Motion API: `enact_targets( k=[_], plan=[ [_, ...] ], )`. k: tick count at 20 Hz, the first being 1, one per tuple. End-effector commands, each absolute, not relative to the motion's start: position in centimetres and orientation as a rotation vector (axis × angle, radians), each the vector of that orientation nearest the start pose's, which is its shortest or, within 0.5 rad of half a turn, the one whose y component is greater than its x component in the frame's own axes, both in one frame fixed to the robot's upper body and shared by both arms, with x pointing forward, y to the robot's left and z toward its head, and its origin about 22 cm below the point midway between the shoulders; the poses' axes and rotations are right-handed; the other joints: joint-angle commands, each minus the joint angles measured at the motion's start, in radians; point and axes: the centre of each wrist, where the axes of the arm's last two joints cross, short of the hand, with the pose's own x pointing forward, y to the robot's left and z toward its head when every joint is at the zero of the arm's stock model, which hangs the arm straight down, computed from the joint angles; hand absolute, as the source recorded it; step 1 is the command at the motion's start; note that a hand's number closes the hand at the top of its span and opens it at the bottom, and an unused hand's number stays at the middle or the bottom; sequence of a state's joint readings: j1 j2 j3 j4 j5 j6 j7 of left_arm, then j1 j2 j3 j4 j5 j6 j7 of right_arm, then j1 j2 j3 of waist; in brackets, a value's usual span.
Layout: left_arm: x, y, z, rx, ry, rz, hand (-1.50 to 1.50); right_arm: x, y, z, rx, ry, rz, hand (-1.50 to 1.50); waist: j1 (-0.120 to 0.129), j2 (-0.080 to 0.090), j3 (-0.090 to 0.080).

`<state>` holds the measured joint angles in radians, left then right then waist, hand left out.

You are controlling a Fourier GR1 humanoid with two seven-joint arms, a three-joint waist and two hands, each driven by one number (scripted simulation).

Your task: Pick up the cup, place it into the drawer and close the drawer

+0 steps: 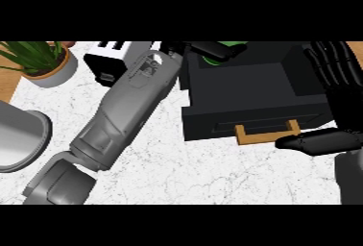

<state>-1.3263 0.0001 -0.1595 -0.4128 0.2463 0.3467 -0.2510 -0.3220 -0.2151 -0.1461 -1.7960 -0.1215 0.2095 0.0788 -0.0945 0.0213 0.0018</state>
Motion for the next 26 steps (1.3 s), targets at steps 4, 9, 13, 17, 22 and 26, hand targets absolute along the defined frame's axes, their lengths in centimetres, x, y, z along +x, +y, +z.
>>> enact_targets(
  k=[4,9,13,17,22,26],
  plan=[
    [44.4,3.4,13.5,0.028,-1.724,-0.464,1.50,29.4,-25.7,15.8,0.107,-2.039,0.335,-1.50,-0.061,0.014,0.001],
    [44.0,4.2,11.1,0.031,-1.691,-0.478,-1.50,28.9,-24.3,16.1,0.157,-2.055,0.371,-1.50,-0.104,0.022,0.000],
    [43.9,4.2,11.3,-0.049,-1.730,-0.385,-1.50,29.9,-23.9,16.7,0.240,-2.052,0.434,-1.50,-0.117,0.034,0.000],
    [43.7,4.0,11.7,-0.166,-1.771,-0.293,-1.50,30.0,-21.7,16.3,0.463,-2.009,0.502,1.50,-0.113,0.032,-0.001],
    [43.5,3.5,13.0,-0.281,-1.892,-0.162,-1.50,29.7,-19.9,15.8,0.647,-1.880,0.770,1.50,-0.100,0.021,-0.002],
    [43.7,4.0,12.4,-0.243,-1.907,-0.074,-1.50,29.1,-22.1,15.8,0.479,-1.683,1.047,1.50,-0.056,0.008,-0.003]
  ],
)
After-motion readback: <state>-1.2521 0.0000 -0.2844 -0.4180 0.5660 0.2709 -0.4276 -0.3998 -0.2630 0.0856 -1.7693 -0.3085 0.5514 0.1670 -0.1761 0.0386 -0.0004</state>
